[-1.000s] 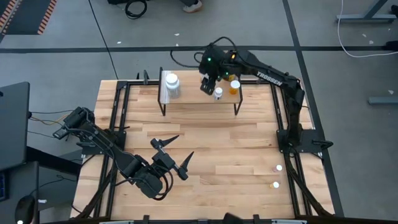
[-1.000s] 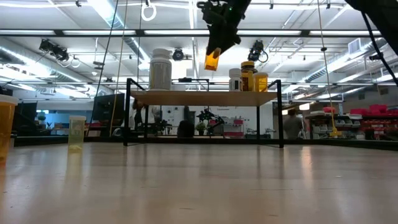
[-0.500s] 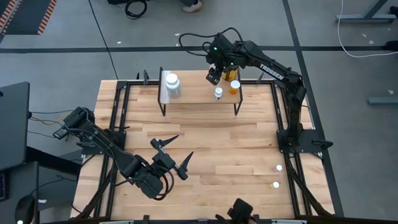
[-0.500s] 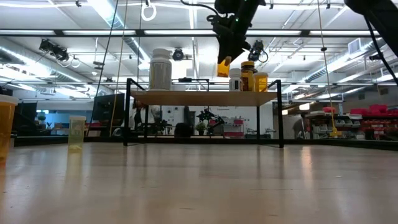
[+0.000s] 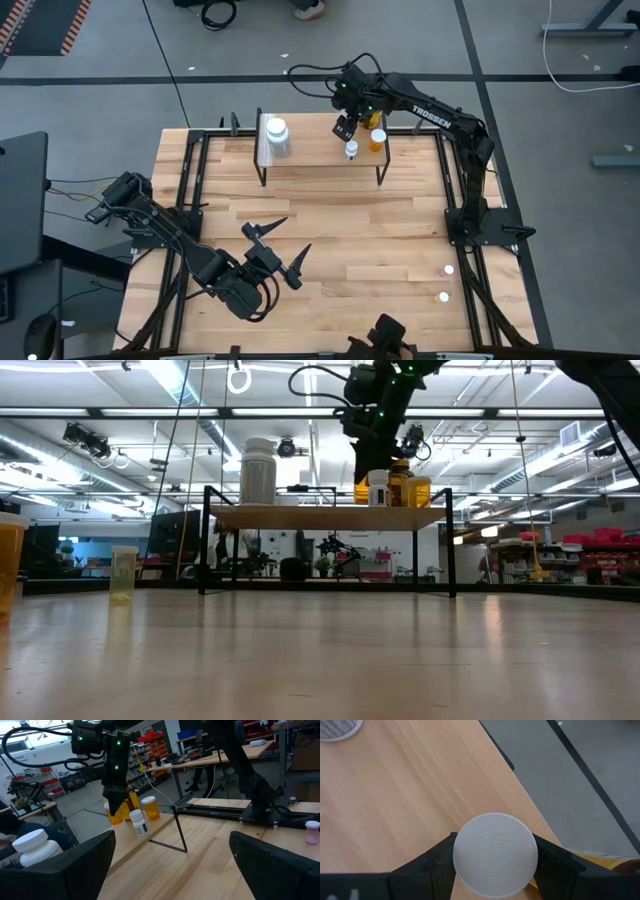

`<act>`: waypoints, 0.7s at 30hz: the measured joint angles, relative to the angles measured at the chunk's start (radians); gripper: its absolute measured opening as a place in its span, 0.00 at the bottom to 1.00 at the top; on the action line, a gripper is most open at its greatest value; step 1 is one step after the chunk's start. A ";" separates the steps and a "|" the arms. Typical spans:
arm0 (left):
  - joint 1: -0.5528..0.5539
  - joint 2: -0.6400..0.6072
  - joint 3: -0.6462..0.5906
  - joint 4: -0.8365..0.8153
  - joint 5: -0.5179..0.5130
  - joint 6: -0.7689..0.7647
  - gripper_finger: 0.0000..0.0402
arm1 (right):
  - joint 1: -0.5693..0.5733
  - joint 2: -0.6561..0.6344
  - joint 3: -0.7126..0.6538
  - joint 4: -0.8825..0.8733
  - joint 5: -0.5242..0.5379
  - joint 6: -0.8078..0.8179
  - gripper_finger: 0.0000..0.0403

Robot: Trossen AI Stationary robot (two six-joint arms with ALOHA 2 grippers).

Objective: Pick and place medicine bottles onto shelf by color
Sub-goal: Put the right small orange medicine bottle on the shelf

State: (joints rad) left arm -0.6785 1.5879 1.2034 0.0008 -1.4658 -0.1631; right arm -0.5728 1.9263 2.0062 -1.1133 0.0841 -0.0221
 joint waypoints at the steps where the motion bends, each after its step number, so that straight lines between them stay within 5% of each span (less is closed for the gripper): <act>1: 0.000 0.000 0.000 0.000 0.000 0.000 1.00 | -0.002 0.000 0.000 -0.001 -0.004 0.008 0.57; 21: 0.000 0.000 0.000 0.000 0.000 0.002 1.00 | 0.039 0.018 -0.017 -0.032 -0.103 0.091 0.57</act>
State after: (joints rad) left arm -0.6785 1.5879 1.2034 0.0010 -1.4658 -0.1616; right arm -0.5341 1.9446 1.9887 -1.1456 -0.0187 0.0689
